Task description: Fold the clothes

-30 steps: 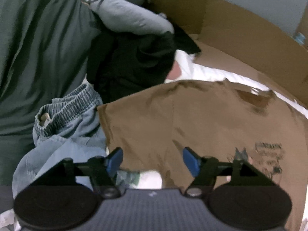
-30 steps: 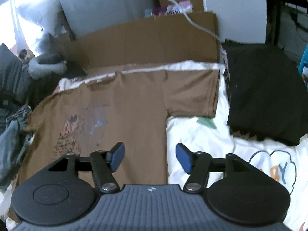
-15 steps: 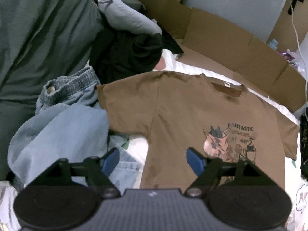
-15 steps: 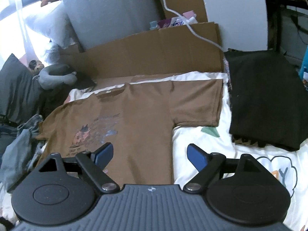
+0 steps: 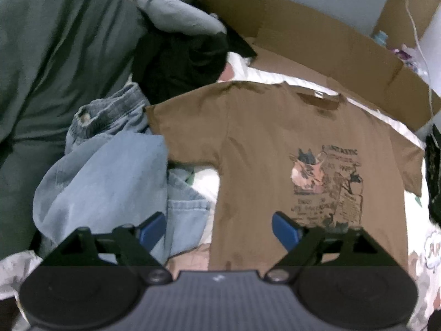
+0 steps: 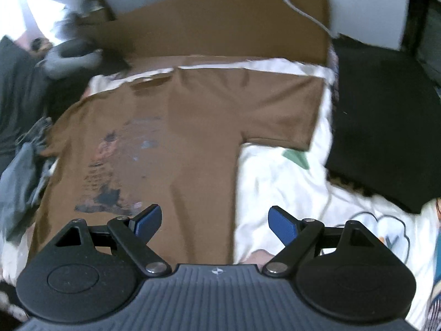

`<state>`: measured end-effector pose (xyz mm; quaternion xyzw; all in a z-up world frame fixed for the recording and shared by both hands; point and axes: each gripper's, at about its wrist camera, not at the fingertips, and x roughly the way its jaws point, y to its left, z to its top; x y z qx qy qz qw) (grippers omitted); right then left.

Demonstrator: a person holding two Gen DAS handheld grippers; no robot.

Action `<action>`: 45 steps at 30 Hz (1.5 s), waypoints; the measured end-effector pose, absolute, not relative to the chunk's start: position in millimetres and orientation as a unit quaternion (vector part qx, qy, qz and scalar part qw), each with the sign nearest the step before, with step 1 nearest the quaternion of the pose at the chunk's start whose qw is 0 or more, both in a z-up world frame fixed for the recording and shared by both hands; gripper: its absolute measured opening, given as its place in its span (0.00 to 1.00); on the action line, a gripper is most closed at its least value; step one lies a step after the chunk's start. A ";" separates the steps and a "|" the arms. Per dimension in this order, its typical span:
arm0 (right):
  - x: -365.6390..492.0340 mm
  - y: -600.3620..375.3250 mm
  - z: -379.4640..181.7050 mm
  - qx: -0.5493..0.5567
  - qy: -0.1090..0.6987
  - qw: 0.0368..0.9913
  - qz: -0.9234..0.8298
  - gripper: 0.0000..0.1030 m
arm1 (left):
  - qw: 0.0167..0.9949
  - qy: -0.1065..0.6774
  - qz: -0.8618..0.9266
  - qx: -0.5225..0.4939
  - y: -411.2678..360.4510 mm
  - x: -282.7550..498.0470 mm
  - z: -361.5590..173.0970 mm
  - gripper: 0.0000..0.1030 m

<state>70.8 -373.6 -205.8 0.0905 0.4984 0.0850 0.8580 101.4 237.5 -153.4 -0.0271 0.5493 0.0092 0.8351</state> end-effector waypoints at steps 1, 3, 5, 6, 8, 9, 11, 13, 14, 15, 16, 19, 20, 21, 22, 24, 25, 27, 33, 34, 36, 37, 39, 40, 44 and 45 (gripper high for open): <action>72.8 -376.8 -205.8 0.096 0.501 0.856 0.077 0.86 | 0.835 0.550 0.002 -0.024 234.4 105.3 -150.7 0.84; 76.4 -383.7 -204.8 0.108 0.507 0.853 0.061 0.86 | 0.834 0.552 -0.005 -0.017 227.6 113.7 -147.5 0.86; 80.2 -391.1 -204.8 0.123 0.514 0.847 0.052 0.86 | 0.830 0.557 -0.005 -0.010 220.3 122.8 -146.3 0.86; 81.7 -394.1 -205.5 0.128 0.518 0.844 0.050 0.86 | 0.824 0.566 -0.004 -0.009 216.0 127.8 -146.6 0.86; 85.5 -398.2 -209.7 0.128 0.526 0.839 0.045 0.86 | 0.812 0.584 -0.001 -0.009 206.6 137.1 -146.7 0.86; 87.0 -399.7 -212.4 0.128 0.530 0.837 0.041 0.86 | 0.807 0.591 -0.003 -0.010 200.4 140.5 -145.2 0.86; 89.8 -402.1 -217.7 0.133 0.532 0.835 0.038 0.86 | 0.797 0.604 -0.006 -0.012 188.1 147.4 -142.0 0.86; 90.4 -404.7 -222.4 0.145 0.530 0.835 0.040 0.86 | 0.795 0.607 -0.014 -0.006 174.2 151.1 -136.5 0.86; 90.6 -405.9 -224.3 0.147 0.529 0.835 0.041 0.86 | 0.793 0.608 -0.021 0.002 163.6 153.0 -133.4 0.86; 90.6 -407.0 -226.0 0.148 0.528 0.835 0.042 0.86 | 0.791 0.611 -0.029 0.006 155.1 154.8 -131.1 0.86; 90.4 -408.9 -227.4 0.147 0.527 0.836 0.042 0.86 | 0.789 0.613 -0.036 0.010 146.6 156.6 -128.7 0.86; 89.1 -416.5 -230.7 0.146 0.528 0.836 0.038 0.86 | 0.773 0.632 -0.055 0.007 118.8 163.6 -123.7 0.86; 89.6 -418.7 -231.2 0.145 0.530 0.835 0.036 0.86 | 0.768 0.638 -0.059 0.008 109.1 165.9 -122.1 0.86; 90.0 -420.7 -231.7 0.145 0.531 0.834 0.035 0.86 | 0.768 0.636 -0.066 0.012 98.6 167.5 -118.7 0.86; 90.1 -422.2 -231.5 0.147 0.532 0.833 0.033 0.86 | 0.769 0.635 -0.073 0.016 88.1 169.1 -115.4 0.86; 90.2 -424.4 -230.4 0.151 0.533 0.832 0.028 0.86 | 0.770 0.631 -0.087 0.023 67.7 172.1 -110.0 0.86; 89.9 -424.6 -229.2 0.154 0.532 0.832 0.027 0.86 | 0.771 0.629 -0.093 0.027 57.7 173.6 -107.9 0.86; 89.3 -423.2 -226.0 0.157 0.529 0.834 0.029 0.86 | 0.773 0.625 -0.104 0.034 38.3 177.0 -105.0 0.86; 94.4 -425.6 -221.1 0.173 0.518 0.838 0.016 0.86 | 0.775 0.625 -0.094 0.032 -8.5 192.8 -101.9 0.86; 96.2 -427.2 -220.2 0.178 0.516 0.838 0.011 0.86 | 0.777 0.622 -0.095 0.027 -15.4 194.9 -100.1 0.86; 99.6 -430.5 -217.2 0.181 0.510 0.841 0.004 0.86 | 0.783 0.614 -0.098 0.020 -31.2 199.2 -99.0 0.87; 101.1 -432.1 -216.2 0.183 0.506 0.843 0.000 0.86 | 0.786 0.610 -0.101 0.016 -38.3 201.5 -101.4 0.87; 104.1 -434.7 -216.5 0.190 0.499 0.845 -0.008 0.86 | 0.791 0.602 -0.105 0.011 -52.9 206.9 -107.3 0.88; 105.8 -435.6 -218.3 0.197 0.497 0.845 -0.012 0.86 | 0.797 0.595 -0.104 0.008 -59.7 208.3 -111.9 0.88; 112.8 -436.3 -229.8 0.224 0.477 0.849 -0.029 0.86 | 0.816 0.569 -0.101 -0.009 -83.8 209.7 -133.6 0.88; 113.8 -436.5 -232.9 0.231 0.469 0.852 -0.034 0.86 | 0.816 0.568 -0.106 -0.008 -90.9 209.0 -142.4 0.88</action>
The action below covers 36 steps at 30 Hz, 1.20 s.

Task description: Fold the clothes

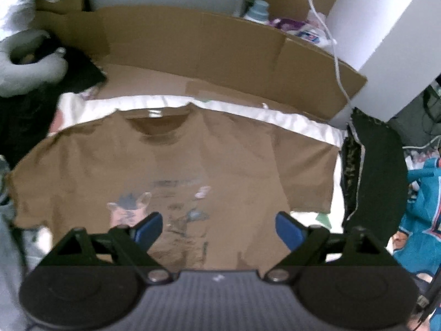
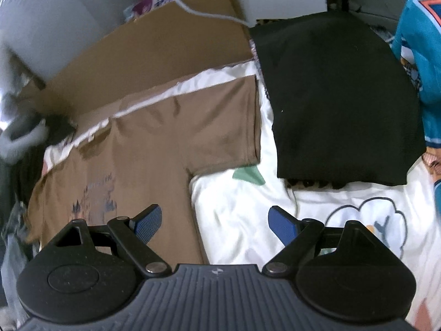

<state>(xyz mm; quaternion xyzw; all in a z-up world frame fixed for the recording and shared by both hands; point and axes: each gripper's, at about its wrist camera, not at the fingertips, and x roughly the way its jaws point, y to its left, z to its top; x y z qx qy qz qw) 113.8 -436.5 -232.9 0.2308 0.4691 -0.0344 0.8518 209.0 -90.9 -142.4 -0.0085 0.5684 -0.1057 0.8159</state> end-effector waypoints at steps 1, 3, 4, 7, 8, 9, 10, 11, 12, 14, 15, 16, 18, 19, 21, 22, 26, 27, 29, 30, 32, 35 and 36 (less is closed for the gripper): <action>113.9 -436.7 -236.6 0.238 0.460 0.854 -0.039 0.86 | 0.816 0.568 -0.110 -0.008 -98.0 208.4 -151.1 0.88; 113.0 -435.7 -245.5 0.244 0.451 0.857 -0.043 0.86 | 0.811 0.572 -0.122 -0.009 -111.5 207.3 -170.2 0.88; 112.1 -434.4 -250.3 0.242 0.450 0.859 -0.042 0.86 | 0.804 0.579 -0.132 -0.015 -117.4 207.5 -182.0 0.88; 110.0 -431.5 -265.6 0.232 0.456 0.858 -0.040 0.86 | 0.797 0.589 -0.135 -0.016 -130.0 209.0 -216.5 0.88; 109.1 -431.5 -269.9 0.231 0.455 0.859 -0.038 0.86 | 0.796 0.590 -0.131 -0.015 -132.8 209.8 -227.8 0.87; 108.0 -432.0 -273.6 0.232 0.452 0.860 -0.036 0.86 | 0.796 0.591 -0.131 -0.016 -133.5 210.0 -236.6 0.87; 107.3 -433.0 -277.5 0.233 0.450 0.861 -0.038 0.86 | 0.794 0.593 -0.134 -0.022 -133.7 211.3 -244.6 0.87; 107.5 -434.3 -281.4 0.239 0.447 0.861 -0.042 0.86 | 0.792 0.595 -0.137 -0.027 -133.9 212.6 -252.3 0.86; 108.1 -435.8 -285.2 0.246 0.444 0.860 -0.046 0.86 | 0.791 0.595 -0.137 -0.033 -132.7 212.8 -257.2 0.86; 109.7 -437.8 -292.0 0.256 0.438 0.860 -0.054 0.86 | 0.788 0.599 -0.136 -0.032 -134.7 215.1 -267.0 0.85; 111.4 -437.2 -294.4 0.256 0.436 0.861 -0.057 0.86 | 0.787 0.601 -0.139 -0.031 -136.3 215.6 -270.0 0.85; 113.6 -436.1 -296.6 0.256 0.434 0.862 -0.061 0.86 | 0.787 0.600 -0.143 -0.032 -138.2 216.1 -272.7 0.85; 116.4 -433.6 -299.0 0.261 0.424 0.865 -0.060 0.86 | 0.788 0.597 -0.152 -0.026 -143.7 216.8 -278.5 0.85; 117.7 -432.3 -300.4 0.265 0.420 0.866 -0.060 0.86 | 0.788 0.596 -0.156 -0.019 -147.5 217.8 -281.5 0.83; 120.7 -430.0 -303.4 0.272 0.417 0.865 -0.061 0.86 | 0.794 0.586 -0.161 -0.019 -150.4 217.9 -285.2 0.74; 122.7 -428.7 -305.2 0.274 0.417 0.865 -0.062 0.85 | 0.800 0.577 -0.161 -0.024 -150.2 218.2 -285.2 0.71; 129.6 -426.7 -311.1 0.276 0.410 0.867 -0.066 0.80 | 0.807 0.566 -0.164 -0.027 -154.9 225.2 -289.7 0.59; 130.8 -426.9 -312.8 0.277 0.409 0.867 -0.067 0.79 | 0.806 0.567 -0.164 -0.029 -156.2 227.2 -291.5 0.58; 132.8 -427.7 -316.2 0.281 0.407 0.866 -0.068 0.78 | 0.805 0.568 -0.167 -0.031 -159.0 229.5 -295.4 0.55; 133.3 -428.2 -318.0 0.283 0.405 0.867 -0.067 0.78 | 0.804 0.568 -0.170 -0.032 -160.7 230.7 -297.6 0.54; 134.3 -429.4 -321.7 0.286 0.400 0.868 -0.071 0.78 | 0.802 0.569 -0.177 -0.035 -162.6 231.8 -302.7 0.50; 137.1 -430.7 -328.9 0.292 0.387 0.871 -0.077 0.75 | 0.797 0.576 -0.180 -0.031 -167.1 235.0 -313.1 0.36; 139.7 -430.9 -332.4 0.295 0.388 0.870 -0.077 0.72 | 0.794 0.580 -0.180 -0.029 -169.1 236.0 -317.3 0.33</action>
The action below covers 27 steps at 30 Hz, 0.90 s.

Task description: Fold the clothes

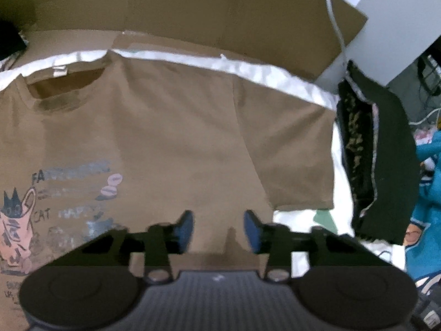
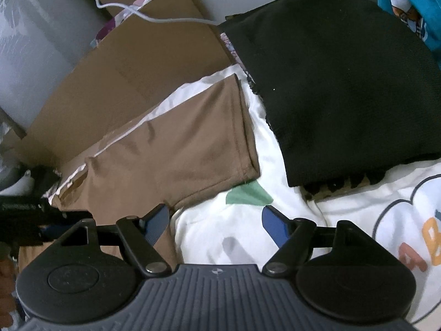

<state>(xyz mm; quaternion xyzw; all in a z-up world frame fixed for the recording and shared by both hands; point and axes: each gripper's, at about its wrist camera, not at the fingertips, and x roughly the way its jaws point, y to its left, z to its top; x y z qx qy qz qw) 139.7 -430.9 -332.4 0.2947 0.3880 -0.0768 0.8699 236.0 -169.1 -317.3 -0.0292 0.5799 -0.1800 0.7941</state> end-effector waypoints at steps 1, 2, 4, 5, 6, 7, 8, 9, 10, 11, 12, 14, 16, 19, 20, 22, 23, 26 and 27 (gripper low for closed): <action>142.8 -431.0 -336.3 0.298 0.391 0.868 -0.076 0.67 | 0.789 0.585 -0.184 -0.030 -171.6 237.4 -322.8 0.31; 146.0 -431.3 -340.1 0.302 0.393 0.865 -0.076 0.66 | 0.784 0.591 -0.187 -0.031 -174.2 238.7 -328.3 0.29; 151.5 -432.5 -346.9 0.315 0.393 0.861 -0.076 0.64 | 0.779 0.596 -0.193 -0.027 -179.7 239.8 -338.3 0.26; 154.6 -433.4 -349.8 0.319 0.390 0.860 -0.076 0.60 | 0.776 0.599 -0.197 -0.025 -182.7 240.8 -343.4 0.24; 158.0 -434.3 -352.0 0.320 0.388 0.861 -0.078 0.58 | 0.773 0.601 -0.201 -0.025 -185.6 242.0 -348.5 0.23; 161.4 -435.5 -353.3 0.319 0.384 0.862 -0.084 0.58 | 0.770 0.603 -0.206 -0.030 -187.8 244.5 -353.1 0.22; 164.6 -437.0 -354.4 0.317 0.380 0.864 -0.093 0.58 | 0.767 0.605 -0.211 -0.036 -189.9 247.0 -357.6 0.21; 168.1 -439.2 -356.3 0.318 0.378 0.864 -0.101 0.58 | 0.765 0.606 -0.213 -0.038 -191.2 249.3 -361.0 0.21; 172.0 -441.9 -358.7 0.320 0.375 0.863 -0.109 0.58 | 0.765 0.606 -0.214 -0.037 -193.6 252.4 -364.4 0.20; 175.4 -444.3 -361.3 0.322 0.375 0.862 -0.114 0.58 | 0.766 0.604 -0.216 -0.035 -195.8 254.2 -366.5 0.19; 178.4 -446.2 -364.6 0.327 0.378 0.858 -0.117 0.58 | 0.767 0.603 -0.217 -0.033 -198.0 256.0 -368.6 0.18; 183.2 -448.6 -371.3 0.339 0.382 0.852 -0.118 0.58 | 0.767 0.601 -0.223 -0.033 -202.0 261.1 -371.9 0.17; 185.8 -447.9 -375.9 0.346 0.383 0.849 -0.115 0.58 | 0.764 0.603 -0.229 -0.035 -205.6 265.2 -375.1 0.15; 188.6 -448.4 -381.1 0.355 0.382 0.845 -0.118 0.57 | 0.759 0.606 -0.235 -0.039 -209.3 267.8 -378.9 0.12; 189.6 -450.0 -382.6 0.362 0.380 0.843 -0.119 0.57 | 0.757 0.607 -0.237 -0.041 -210.4 268.7 -380.4 0.12; 193.9 -451.5 -384.2 0.370 0.378 0.840 -0.124 0.57 | 0.755 0.610 -0.237 -0.043 -211.4 269.7 -383.6 0.12; 196.3 -452.0 -384.8 0.373 0.377 0.838 -0.127 0.57 | 0.753 0.612 -0.237 -0.043 -211.6 269.6 -385.3 0.12; 204.0 -450.9 -383.8 0.381 0.374 0.834 -0.139 0.53 | 0.751 0.614 -0.237 -0.049 -211.2 269.9 -390.0 0.12; 206.4 -450.0 -383.4 0.378 0.374 0.835 -0.142 0.48 | 0.751 0.614 -0.238 -0.048 -211.6 269.9 -389.9 0.12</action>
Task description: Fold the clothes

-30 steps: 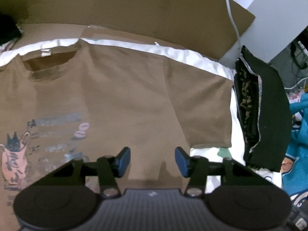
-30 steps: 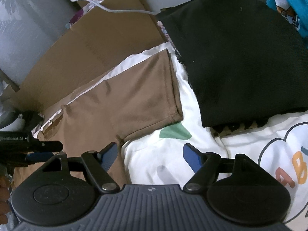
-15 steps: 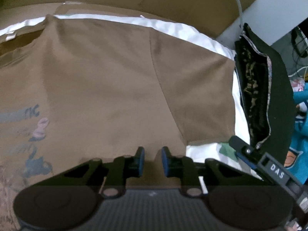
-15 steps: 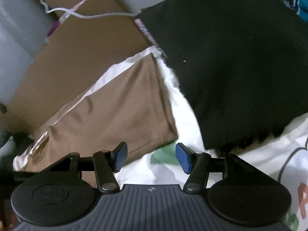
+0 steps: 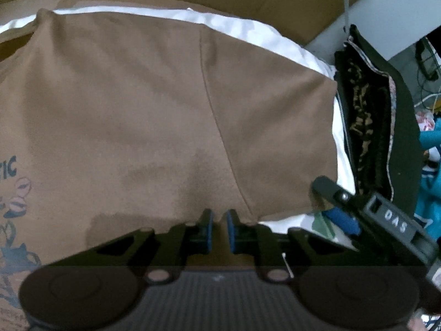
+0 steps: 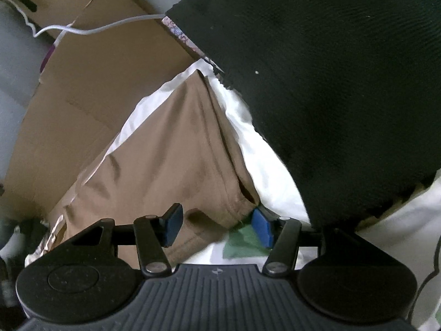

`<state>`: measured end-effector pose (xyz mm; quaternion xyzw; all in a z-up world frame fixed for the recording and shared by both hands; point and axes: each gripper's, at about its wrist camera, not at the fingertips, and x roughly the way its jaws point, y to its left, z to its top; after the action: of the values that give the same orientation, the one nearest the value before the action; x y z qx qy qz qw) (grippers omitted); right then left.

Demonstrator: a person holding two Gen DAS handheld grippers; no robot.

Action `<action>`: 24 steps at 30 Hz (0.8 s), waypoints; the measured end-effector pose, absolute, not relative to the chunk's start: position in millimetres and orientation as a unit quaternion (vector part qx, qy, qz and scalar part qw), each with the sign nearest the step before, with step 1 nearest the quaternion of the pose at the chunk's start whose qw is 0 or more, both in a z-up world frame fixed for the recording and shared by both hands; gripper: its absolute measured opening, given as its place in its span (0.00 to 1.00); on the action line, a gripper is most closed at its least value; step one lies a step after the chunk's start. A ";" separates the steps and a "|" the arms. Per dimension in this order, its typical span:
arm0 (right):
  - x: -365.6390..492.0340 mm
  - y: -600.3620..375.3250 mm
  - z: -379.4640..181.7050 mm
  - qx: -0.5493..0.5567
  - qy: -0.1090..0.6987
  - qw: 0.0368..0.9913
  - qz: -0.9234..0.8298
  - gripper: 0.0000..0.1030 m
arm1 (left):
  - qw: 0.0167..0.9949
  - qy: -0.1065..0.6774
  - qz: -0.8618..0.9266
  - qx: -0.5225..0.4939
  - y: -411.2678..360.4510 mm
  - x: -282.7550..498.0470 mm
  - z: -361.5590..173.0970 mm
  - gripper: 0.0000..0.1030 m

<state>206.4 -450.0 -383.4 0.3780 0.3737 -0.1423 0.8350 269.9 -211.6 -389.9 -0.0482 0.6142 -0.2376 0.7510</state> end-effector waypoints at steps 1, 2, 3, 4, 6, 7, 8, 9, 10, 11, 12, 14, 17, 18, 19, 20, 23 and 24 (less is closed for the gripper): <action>208.7 -449.3 -383.5 0.371 0.375 0.837 -0.145 0.32 | 0.751 0.614 -0.238 -0.048 -212.1 269.9 -389.8 0.11; 210.3 -449.8 -384.3 0.367 0.377 0.837 -0.148 0.14 | 0.751 0.614 -0.238 -0.047 -212.6 269.9 -389.7 0.11; 210.3 -452.3 -385.6 0.372 0.379 0.834 -0.149 0.12 | 0.751 0.614 -0.239 -0.047 -213.0 269.8 -389.6 0.11; 208.8 -455.7 -386.0 0.382 0.377 0.830 -0.148 0.10 | 0.751 0.614 -0.239 -0.047 -212.9 269.8 -389.2 0.11; 205.1 -461.4 -384.4 0.398 0.372 0.826 -0.146 0.09 | 0.751 0.614 -0.240 -0.047 -212.6 269.7 -388.3 0.11; 203.2 -462.7 -381.2 0.397 0.368 0.828 -0.146 0.08 | 0.750 0.614 -0.241 -0.047 -212.4 269.6 -387.8 0.11; 201.2 -463.5 -377.3 0.394 0.364 0.831 -0.145 0.08 | 0.750 0.614 -0.241 -0.048 -212.0 269.5 -387.5 0.11; 199.4 -463.9 -373.7 0.391 0.361 0.834 -0.146 0.08 | 0.750 0.614 -0.241 -0.048 -211.6 269.3 -387.1 0.11; 197.8 -464.4 -370.1 0.388 0.357 0.837 -0.148 0.06 | 0.750 0.614 -0.242 -0.049 -211.5 269.1 -386.1 0.11; 196.4 -465.3 -367.3 0.387 0.353 0.838 -0.151 0.06 | 0.750 0.614 -0.242 -0.049 -211.4 269.0 -385.1 0.11; 195.3 -466.4 -365.2 0.386 0.350 0.839 -0.154 0.06 | 0.750 0.613 -0.244 -0.050 -211.7 268.8 -383.7 0.11; 195.6 -468.9 -364.7 0.389 0.350 0.838 -0.155 0.06 | 0.749 0.613 -0.249 -0.050 -213.6 267.8 -382.5 0.11; 193.2 -469.9 -366.2 0.391 0.359 0.833 -0.156 0.08 | 0.747 0.613 -0.253 -0.047 -216.3 266.5 -382.6 0.11; 191.8 -468.1 -367.1 0.392 0.363 0.831 -0.157 0.08 | 0.747 0.614 -0.251 -0.046 -216.1 266.3 -383.6 0.11; 189.7 -465.5 -368.4 0.392 0.369 0.828 -0.157 0.10 | 0.746 0.616 -0.249 -0.047 -215.5 266.6 -385.5 0.11; 188.1 -463.0 -370.1 0.394 0.376 0.825 -0.153 0.20 | 0.743 0.620 -0.247 -0.050 -214.8 267.5 -387.8 0.11; 179.5 -459.5 -373.9 0.401 0.382 0.821 -0.139 0.36 | 0.742 0.622 -0.245 -0.056 -213.2 269.0 -390.8 0.11; 178.2 -458.9 -375.6 0.399 0.382 0.822 -0.140 0.36 | 0.742 0.622 -0.245 -0.056 -213.3 268.7 -390.5 0.11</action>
<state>178.2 -458.9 -375.6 0.3989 0.3824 -0.1400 0.8216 268.7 -213.3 -390.5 -0.0561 0.6218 -0.2454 0.7416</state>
